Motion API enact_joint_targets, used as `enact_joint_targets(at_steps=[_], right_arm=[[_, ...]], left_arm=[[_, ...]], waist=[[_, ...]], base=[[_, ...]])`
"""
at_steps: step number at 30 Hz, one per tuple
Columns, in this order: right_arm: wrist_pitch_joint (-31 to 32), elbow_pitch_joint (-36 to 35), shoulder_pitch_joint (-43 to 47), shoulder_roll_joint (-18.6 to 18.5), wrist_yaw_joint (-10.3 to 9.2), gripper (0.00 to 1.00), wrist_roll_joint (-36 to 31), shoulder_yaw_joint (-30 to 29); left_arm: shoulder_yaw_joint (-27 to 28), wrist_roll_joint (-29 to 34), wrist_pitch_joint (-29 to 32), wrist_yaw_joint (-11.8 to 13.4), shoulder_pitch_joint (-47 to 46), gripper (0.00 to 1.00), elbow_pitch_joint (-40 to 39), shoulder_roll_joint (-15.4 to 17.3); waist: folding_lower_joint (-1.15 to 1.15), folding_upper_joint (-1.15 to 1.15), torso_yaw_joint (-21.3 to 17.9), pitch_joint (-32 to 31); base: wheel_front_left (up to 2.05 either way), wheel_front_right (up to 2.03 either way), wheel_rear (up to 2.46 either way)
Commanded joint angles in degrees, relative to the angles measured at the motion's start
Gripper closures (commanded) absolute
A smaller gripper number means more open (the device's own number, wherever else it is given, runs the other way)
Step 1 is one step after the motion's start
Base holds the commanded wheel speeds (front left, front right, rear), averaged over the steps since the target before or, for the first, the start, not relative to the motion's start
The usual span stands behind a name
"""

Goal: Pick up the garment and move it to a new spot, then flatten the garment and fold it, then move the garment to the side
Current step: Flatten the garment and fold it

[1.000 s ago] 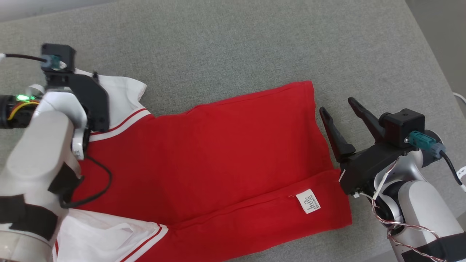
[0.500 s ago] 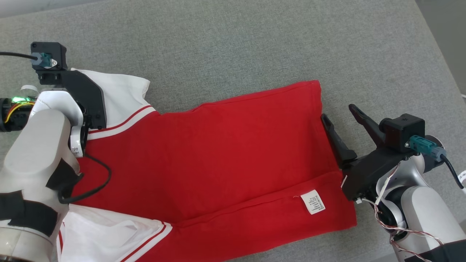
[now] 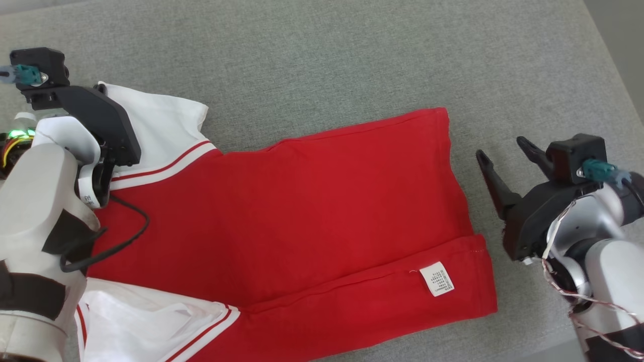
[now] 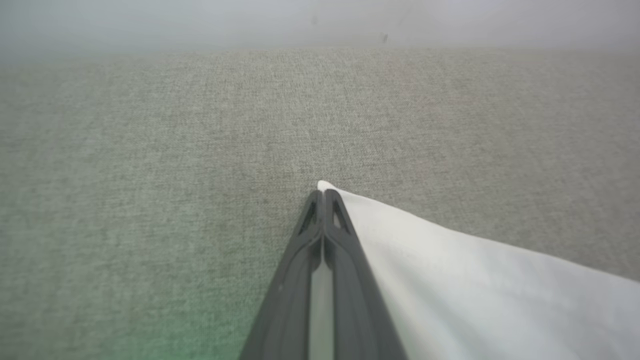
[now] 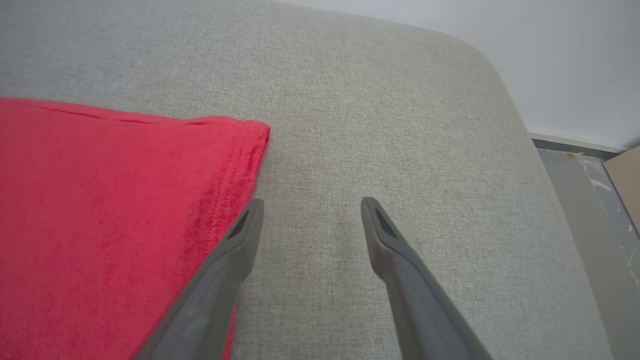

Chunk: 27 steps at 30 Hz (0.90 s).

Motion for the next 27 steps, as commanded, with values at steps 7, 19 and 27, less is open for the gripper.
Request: enact_joint_targets(at_steps=[7, 19, 27], right_arm=[[4.9, 0.6, -5.6, -3.8, 0.03, 0.0, 0.0, 2.2], [1.7, 17.4, -18.3, -2.2, 0.03, 0.05, 5.0, 9.5], [1.3, 25.0, -21.8, -2.3, 0.03, 0.62, 5.9, 14.2]], left_arm=[[-0.1, -0.9, 1.1, -1.1, 0.2, 1.0, -1.7, 0.6], [-0.8, -1.3, 2.2, -0.3, 0.3, 1.0, -5.0, 0.2], [-1.8, -0.8, 3.1, 0.4, 0.3, 1.0, -6.7, 0.9]], waist=[[0.0, 0.0, 1.4, -0.1], [0.0, 0.0, 2.8, 1.5], [0.0, 0.0, 3.4, 1.9]], base=[[0.0, 0.0, 0.0], [0.0, 0.0, 0.0], [0.0, 0.0, 0.0]])
